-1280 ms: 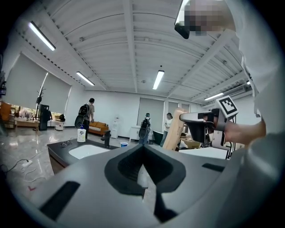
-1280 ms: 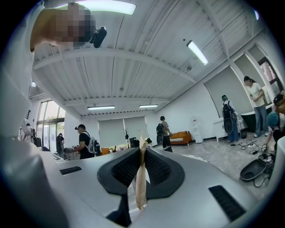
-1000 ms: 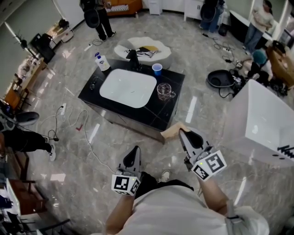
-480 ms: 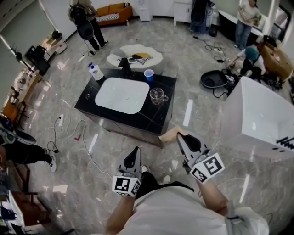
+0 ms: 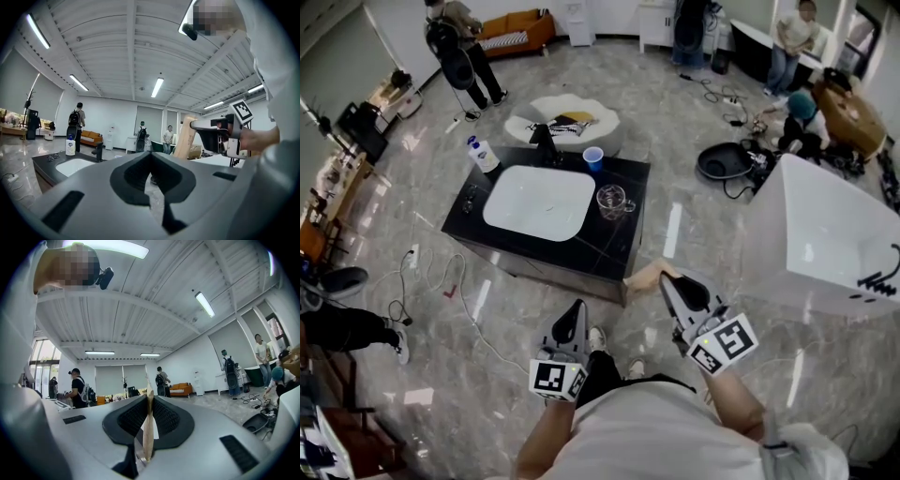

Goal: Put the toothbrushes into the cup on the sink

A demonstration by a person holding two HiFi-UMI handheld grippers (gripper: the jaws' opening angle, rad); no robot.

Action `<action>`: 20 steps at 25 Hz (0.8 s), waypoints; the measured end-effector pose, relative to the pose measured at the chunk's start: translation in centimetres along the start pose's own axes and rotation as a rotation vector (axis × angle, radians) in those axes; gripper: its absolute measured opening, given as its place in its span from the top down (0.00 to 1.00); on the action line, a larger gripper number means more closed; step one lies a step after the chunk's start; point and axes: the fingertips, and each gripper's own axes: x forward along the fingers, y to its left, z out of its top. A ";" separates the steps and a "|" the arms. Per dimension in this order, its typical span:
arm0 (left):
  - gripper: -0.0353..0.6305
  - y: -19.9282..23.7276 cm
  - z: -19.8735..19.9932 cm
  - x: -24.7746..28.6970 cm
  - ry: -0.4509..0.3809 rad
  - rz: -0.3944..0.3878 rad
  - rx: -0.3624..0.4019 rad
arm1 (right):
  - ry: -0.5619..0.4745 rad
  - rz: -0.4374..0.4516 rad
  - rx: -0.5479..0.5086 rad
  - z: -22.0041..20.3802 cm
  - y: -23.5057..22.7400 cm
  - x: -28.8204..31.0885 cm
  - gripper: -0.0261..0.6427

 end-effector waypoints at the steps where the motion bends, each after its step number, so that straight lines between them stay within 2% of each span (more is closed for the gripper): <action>1: 0.94 0.3 -0.1 0.4 -0.001 -0.007 -0.006 | 0.002 -0.006 -0.003 0.0 -0.2 0.3 0.87; 8: 0.94 2.7 0.7 3.8 -0.013 -0.069 -0.026 | 0.022 -0.060 -0.022 0.3 -1.4 3.2 0.87; 14: 0.94 6.4 1.2 5.6 -0.016 -0.077 -0.026 | 0.027 -0.092 -0.025 0.1 -1.7 6.4 0.87; 20: 0.94 8.3 1.1 7.0 -0.004 -0.114 -0.029 | 0.050 -0.123 -0.021 -0.8 -2.1 8.8 0.87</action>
